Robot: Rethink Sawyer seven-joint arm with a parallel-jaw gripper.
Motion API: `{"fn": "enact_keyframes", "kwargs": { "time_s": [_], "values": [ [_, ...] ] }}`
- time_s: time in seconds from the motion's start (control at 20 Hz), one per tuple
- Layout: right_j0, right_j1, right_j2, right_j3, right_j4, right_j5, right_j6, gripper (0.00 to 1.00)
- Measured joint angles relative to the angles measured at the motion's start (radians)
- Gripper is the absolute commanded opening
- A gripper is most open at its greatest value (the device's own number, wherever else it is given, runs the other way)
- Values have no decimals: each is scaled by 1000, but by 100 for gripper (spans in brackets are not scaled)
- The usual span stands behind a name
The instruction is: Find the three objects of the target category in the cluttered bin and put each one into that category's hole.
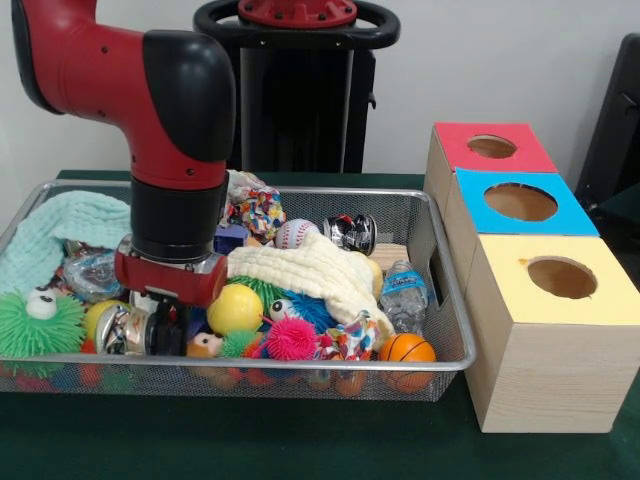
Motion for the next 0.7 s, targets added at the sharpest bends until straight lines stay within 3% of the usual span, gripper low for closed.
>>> {"fn": "enact_keyframes", "kwargs": {
  "time_s": [0.7],
  "values": [
    [-3,5,22,16,20,-2,0,100]
  ]
}}
